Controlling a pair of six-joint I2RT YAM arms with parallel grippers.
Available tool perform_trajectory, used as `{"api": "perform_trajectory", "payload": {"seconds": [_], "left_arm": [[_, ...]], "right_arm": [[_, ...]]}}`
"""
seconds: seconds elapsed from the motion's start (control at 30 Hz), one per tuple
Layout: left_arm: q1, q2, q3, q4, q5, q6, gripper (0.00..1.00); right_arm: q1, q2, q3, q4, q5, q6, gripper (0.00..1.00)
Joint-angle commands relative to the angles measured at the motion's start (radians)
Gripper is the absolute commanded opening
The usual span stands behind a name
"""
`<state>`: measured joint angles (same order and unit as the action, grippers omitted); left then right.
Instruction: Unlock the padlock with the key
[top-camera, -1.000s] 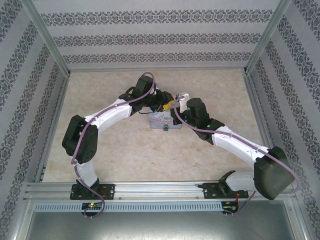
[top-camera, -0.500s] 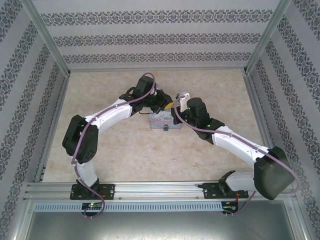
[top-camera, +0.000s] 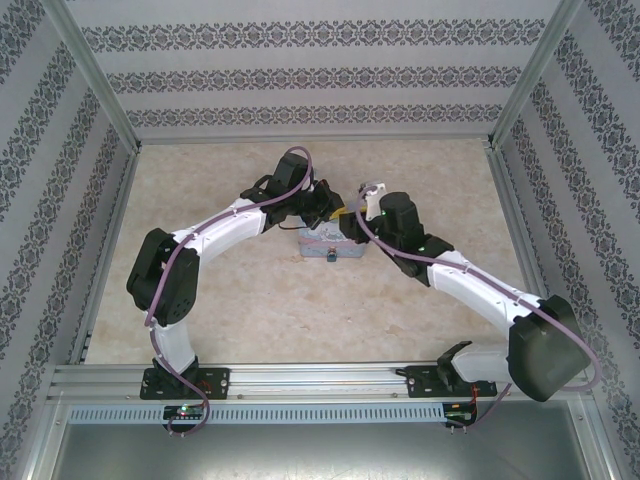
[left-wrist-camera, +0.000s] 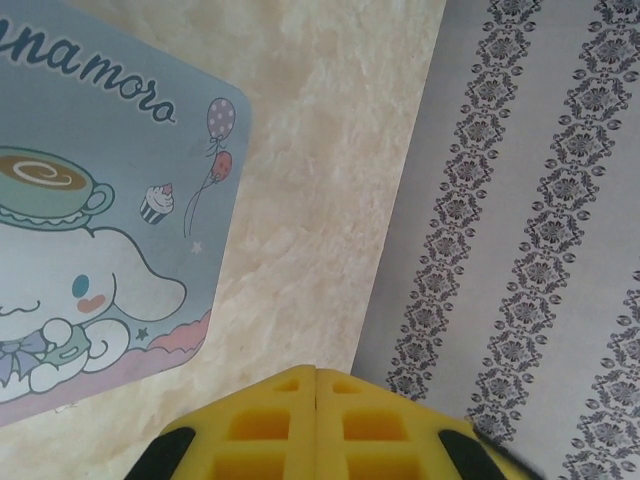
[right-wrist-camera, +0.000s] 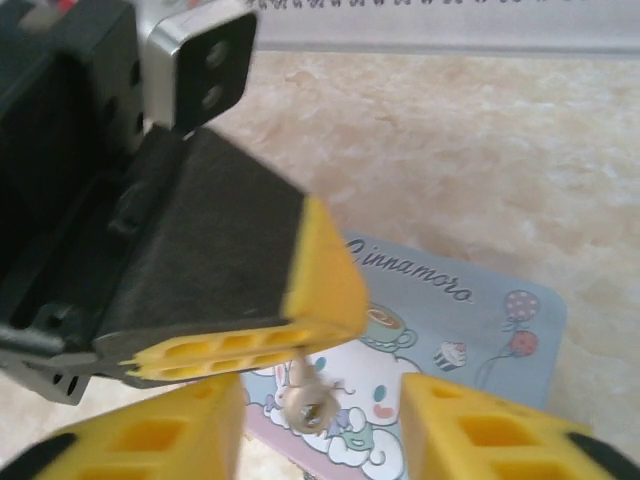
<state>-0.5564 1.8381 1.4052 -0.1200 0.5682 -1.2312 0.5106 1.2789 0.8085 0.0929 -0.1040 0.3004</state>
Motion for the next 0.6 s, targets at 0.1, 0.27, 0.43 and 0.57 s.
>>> {"api": "perform_trajectory", "payload": {"seconds": [0.1, 0.27, 0.43, 0.57], "left_arm": [[0.005, -0.011, -0.048, 0.132, -0.035, 0.115, 0.0], [0.018, -0.025, -0.075, 0.27, -0.032, 0.176, 0.0], [0.029, -0.028, -0.093, 0.431, -0.022, 0.215, 0.0], [0.036, -0.028, -0.116, 0.565, -0.025, 0.225, 0.0]], "right_arm": [[-0.179, -0.096, -0.026, 0.046, -0.218, 0.224, 0.52], [-0.265, -0.061, -0.017, 0.108, -0.395, 0.415, 0.52], [-0.288, 0.015, 0.013, 0.195, -0.519, 0.573, 0.52], [-0.288, 0.04, 0.018, 0.262, -0.54, 0.643, 0.52]]}}
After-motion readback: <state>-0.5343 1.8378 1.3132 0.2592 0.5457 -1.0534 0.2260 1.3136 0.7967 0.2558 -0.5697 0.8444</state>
